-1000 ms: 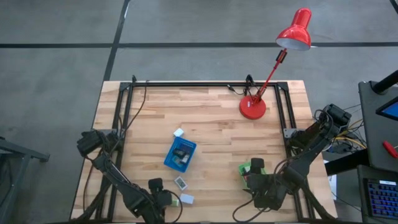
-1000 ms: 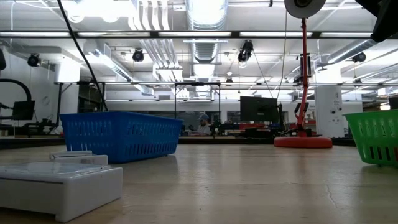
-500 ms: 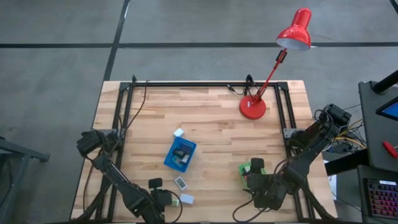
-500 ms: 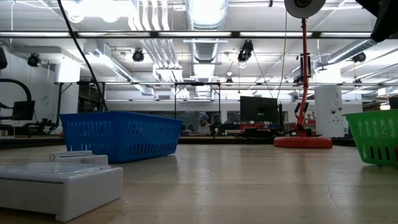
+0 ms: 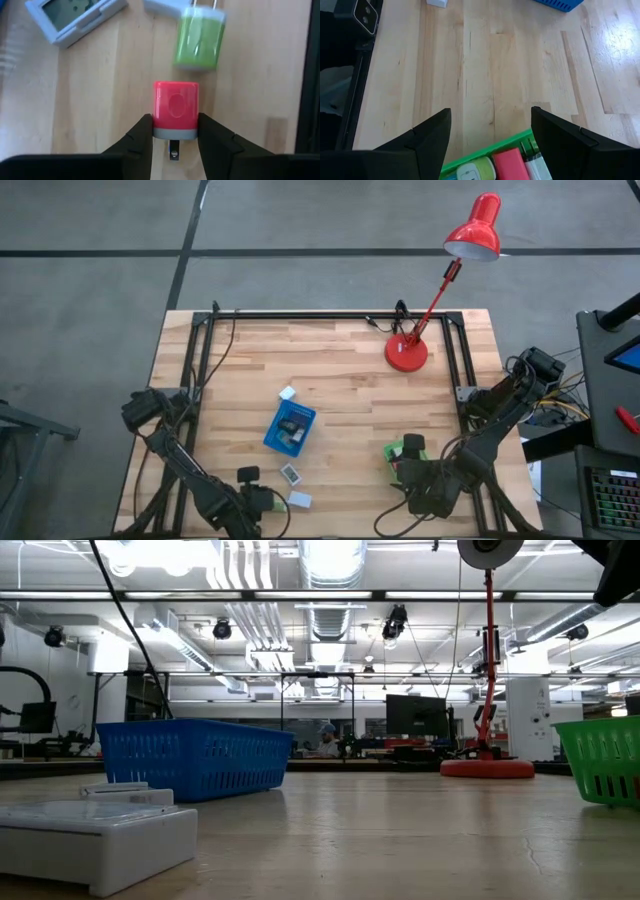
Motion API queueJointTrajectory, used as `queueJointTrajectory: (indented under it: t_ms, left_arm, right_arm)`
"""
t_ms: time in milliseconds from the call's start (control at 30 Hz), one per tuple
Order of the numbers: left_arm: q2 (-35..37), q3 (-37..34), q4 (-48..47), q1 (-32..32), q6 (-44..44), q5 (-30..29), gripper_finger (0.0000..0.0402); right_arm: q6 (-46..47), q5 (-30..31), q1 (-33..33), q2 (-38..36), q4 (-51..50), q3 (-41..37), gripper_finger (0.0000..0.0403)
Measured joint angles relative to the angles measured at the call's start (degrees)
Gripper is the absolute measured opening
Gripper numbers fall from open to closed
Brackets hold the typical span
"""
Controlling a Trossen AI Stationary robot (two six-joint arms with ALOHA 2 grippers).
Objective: Pick & Place Office items
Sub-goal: Put the pink white charger adapter into the green bin
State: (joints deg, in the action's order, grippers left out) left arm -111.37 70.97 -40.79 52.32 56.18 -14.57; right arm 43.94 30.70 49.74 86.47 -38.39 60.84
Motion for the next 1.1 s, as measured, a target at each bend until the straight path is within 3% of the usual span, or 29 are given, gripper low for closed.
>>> queueJointTrajectory:
  t_ms: [467,867,1100]
  left_arm:
    - [0.6,-0.3,-4.0,1.9,0.6,-8.2,0.0117]
    - [0.9,-0.2,-3.6,1.9,-0.9,-17.4,0.0117]
    - [1.0,-0.2,-2.2,2.0,-3.3,-26.0,0.0117]
  right_arm:
    - [-1.6,4.3,0.0,0.0,2.1,-0.7,0.0264]
    - [-12.3,10.3,-0.1,-0.1,20.1,-6.4,0.0264]
    - [-22.4,11.5,-0.4,-0.1,36.6,-10.4,0.0264]
